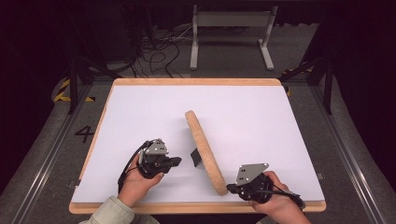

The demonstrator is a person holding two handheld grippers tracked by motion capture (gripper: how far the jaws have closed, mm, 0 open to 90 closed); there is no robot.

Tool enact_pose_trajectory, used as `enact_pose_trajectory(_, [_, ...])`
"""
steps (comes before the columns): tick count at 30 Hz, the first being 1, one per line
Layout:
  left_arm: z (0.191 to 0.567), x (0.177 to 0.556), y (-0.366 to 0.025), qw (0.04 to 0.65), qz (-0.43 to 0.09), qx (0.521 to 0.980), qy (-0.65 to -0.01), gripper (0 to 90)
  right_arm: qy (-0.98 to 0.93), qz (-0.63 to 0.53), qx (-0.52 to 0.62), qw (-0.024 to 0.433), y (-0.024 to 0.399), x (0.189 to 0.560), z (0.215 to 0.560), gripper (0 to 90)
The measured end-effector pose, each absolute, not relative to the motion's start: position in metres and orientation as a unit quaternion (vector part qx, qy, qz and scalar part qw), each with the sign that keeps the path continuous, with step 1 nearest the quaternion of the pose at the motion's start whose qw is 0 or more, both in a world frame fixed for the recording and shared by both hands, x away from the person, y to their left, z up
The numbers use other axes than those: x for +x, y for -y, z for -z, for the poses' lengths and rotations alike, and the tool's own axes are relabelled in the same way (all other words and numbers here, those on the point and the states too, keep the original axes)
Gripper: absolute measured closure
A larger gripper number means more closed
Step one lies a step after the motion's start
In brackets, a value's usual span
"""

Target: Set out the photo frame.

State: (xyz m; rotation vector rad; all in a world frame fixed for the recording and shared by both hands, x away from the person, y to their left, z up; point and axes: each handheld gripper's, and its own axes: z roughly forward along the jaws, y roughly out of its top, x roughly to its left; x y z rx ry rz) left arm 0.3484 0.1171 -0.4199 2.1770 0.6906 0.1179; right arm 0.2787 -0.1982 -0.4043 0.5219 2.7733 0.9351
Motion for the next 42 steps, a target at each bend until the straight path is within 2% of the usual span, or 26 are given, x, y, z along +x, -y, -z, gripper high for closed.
enact_pose_trajectory(6, [0.425,0.348,-0.101,0.415,-0.028,0.870,-0.262,89.9,-0.929,-0.321,0.168,0.078,0.189,0.278,0.406,90.0])
enact_pose_trajectory(15, [0.439,0.351,-0.069,0.404,-0.005,0.882,-0.243,89.9,-0.921,-0.325,0.196,0.091,0.204,0.284,0.405,90.0])
enact_pose_trajectory(18, [0.448,0.354,-0.057,0.400,0.008,0.879,-0.260,89.9,-0.918,-0.327,0.205,0.095,0.208,0.284,0.405,90.0])
enact_pose_trajectory(30, [0.456,0.362,-0.050,0.388,-0.018,0.873,-0.296,90.0,-0.916,-0.326,0.213,0.097,0.212,0.284,0.405,90.0])
enact_pose_trajectory(42, [0.456,0.366,-0.055,0.381,-0.038,0.875,-0.295,90.0,-0.915,-0.327,0.214,0.099,0.214,0.285,0.405,90.0])
